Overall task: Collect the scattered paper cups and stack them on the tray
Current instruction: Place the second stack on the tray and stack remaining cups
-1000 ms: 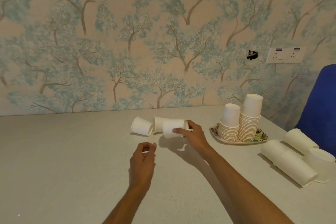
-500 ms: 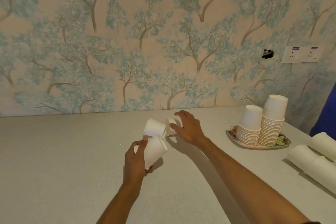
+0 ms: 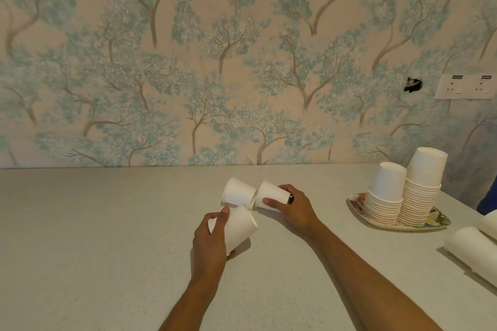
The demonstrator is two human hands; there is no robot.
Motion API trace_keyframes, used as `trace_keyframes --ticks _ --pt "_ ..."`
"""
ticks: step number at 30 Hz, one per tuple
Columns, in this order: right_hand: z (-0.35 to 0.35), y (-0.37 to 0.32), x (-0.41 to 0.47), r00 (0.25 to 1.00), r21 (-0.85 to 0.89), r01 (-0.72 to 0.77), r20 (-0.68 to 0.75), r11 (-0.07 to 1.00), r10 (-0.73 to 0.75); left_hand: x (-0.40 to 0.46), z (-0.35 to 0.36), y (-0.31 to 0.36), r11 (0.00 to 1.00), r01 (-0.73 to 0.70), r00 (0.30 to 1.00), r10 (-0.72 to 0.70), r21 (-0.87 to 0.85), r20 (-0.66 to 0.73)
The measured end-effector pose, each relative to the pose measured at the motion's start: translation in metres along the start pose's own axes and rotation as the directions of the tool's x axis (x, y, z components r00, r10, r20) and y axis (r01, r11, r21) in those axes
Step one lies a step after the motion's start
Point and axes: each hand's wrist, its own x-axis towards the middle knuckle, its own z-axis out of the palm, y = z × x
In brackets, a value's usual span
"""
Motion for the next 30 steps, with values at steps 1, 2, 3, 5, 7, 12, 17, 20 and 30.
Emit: trace_keyframes --ticks 1,2,3,5,7,12,17,20,30 --pt "-0.002 -0.002 -0.002 1.0 0.11 -0.018 -0.023 0.994 0.021 0.0 -0.001 0.001 1.0 -0.002 1.0 0.002 -0.001 -0.005" --pt "-0.005 -0.004 -0.003 0.997 0.211 -0.046 -0.054 0.976 0.059 -0.001 -0.001 0.001 1.0 -0.005 1.0 0.005 -0.001 -0.011" --pt "-0.008 -0.006 -0.005 0.992 0.293 -0.063 -0.085 0.954 0.091 -0.001 -0.002 0.001 1.0 -0.008 1.0 0.008 0.003 -0.018" --pt "-0.012 -0.012 -0.007 0.985 0.369 -0.07 -0.123 0.927 0.123 -0.003 -0.001 0.003 1.0 -0.013 1.0 0.014 0.009 -0.028" --pt "-0.013 -0.018 -0.011 0.991 0.393 -0.052 -0.091 0.918 0.095 -0.006 0.0 0.006 1.0 -0.026 0.999 0.026 0.012 -0.033" --pt "-0.001 -0.04 -0.018 0.985 0.222 0.065 0.142 0.973 -0.098 -0.009 0.002 0.005 0.998 -0.065 0.996 0.065 -0.001 -0.059" --pt "0.038 -0.047 -0.039 0.939 -0.052 0.211 0.29 0.976 -0.187 -0.012 0.007 0.009 0.998 -0.06 0.993 0.058 -0.016 -0.102" --pt "0.056 -0.049 -0.045 0.943 -0.039 0.242 0.246 0.969 -0.226 -0.011 0.005 0.008 0.997 -0.054 0.99 0.047 -0.053 -0.132" --pt "0.073 -0.017 -0.006 0.997 -0.273 0.069 0.046 0.959 -0.059 0.006 0.003 -0.004 0.998 -0.024 0.988 0.015 -0.055 -0.152"
